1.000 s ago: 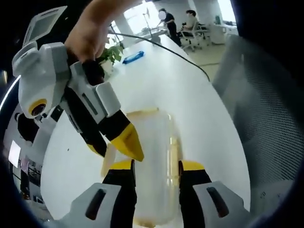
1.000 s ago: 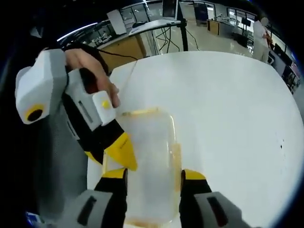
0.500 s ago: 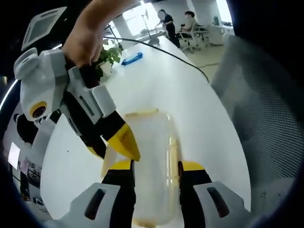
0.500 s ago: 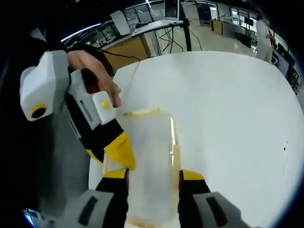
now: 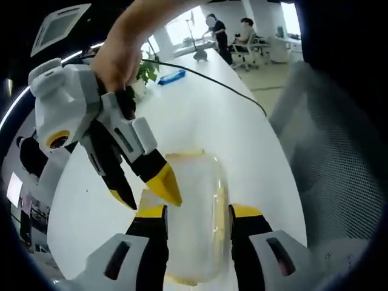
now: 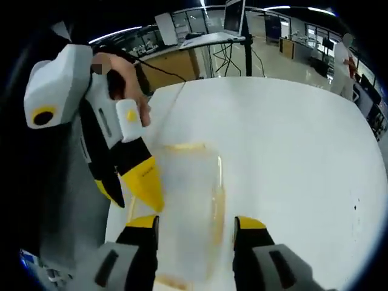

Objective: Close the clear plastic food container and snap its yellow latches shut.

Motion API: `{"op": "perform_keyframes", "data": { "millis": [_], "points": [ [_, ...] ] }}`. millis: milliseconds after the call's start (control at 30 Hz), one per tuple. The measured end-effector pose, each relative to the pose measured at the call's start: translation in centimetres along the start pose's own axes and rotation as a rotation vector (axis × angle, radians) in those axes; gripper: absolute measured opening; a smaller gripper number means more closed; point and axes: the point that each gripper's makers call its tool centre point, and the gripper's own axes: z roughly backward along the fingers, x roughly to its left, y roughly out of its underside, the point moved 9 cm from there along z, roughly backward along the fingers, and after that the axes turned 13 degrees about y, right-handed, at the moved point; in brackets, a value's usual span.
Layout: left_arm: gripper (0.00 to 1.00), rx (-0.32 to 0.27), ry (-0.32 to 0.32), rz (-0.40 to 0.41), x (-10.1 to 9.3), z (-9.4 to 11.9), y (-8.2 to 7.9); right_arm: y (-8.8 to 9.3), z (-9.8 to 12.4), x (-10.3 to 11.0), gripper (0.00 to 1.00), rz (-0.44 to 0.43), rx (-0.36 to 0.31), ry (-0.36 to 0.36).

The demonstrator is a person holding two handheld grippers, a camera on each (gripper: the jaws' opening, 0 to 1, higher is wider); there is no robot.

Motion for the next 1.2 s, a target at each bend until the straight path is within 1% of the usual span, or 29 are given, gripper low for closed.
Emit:
{"op": "perform_keyframes", "data": {
  "millis": [67,100,133,200,300,467,533,667,767,933,967,1100,1200],
  "points": [
    [0.39,0.013,0.006,0.003,0.1,-0.1,0.1,-0.1,0.1,0.0,0.48,0.009,-0.002,0.004],
    [0.4,0.016,0.018,0.022,0.0,-0.1,0.3,-0.3,0.2,0.0,0.48,0.005,-0.01,0.006],
    [0.41,0.015,0.017,0.017,-0.1,-0.1,0.3,-0.5,0.3,0.1,0.48,-0.001,-0.021,0.004],
    [0.41,0.014,0.024,0.017,-0.2,-0.1,0.3,-0.4,0.2,0.2,0.48,0.008,-0.018,0.004],
    [0.44,0.014,0.029,0.012,-0.1,-0.2,0.3,-0.4,0.2,0.4,0.47,0.018,-0.012,0.001],
    [0.42,0.015,0.037,0.024,0.2,-0.1,0.4,-0.3,0.5,0.1,0.47,-0.007,-0.027,0.002],
    [0.43,0.01,0.046,0.032,0.2,-0.1,0.4,-0.2,0.6,0.0,0.47,-0.003,-0.022,0.01],
    [0.42,0.03,0.063,0.031,0.3,-0.1,0.7,-0.2,0.7,0.1,0.47,-0.002,-0.027,0.014],
    [0.42,0.022,0.071,0.041,0.6,0.1,0.7,-0.3,0.8,0.2,0.47,0.006,-0.033,0.021],
    [0.4,0.019,0.074,0.055,1.3,0.6,0.7,-0.5,1.2,0.2,0.47,0.011,-0.044,0.046],
    [0.4,0.015,0.071,0.065,1.5,0.7,0.7,-0.5,1.4,0.2,0.48,0.028,-0.048,0.063],
    [0.42,0.025,0.074,0.084,1.9,1.1,0.9,-0.3,1.9,0.8,0.48,0.036,-0.06,0.087],
    [0.43,0.025,0.096,0.121,2.2,1.3,1.0,-0.2,2.1,1.3,0.49,0.051,-0.064,0.105]
  ]
}}
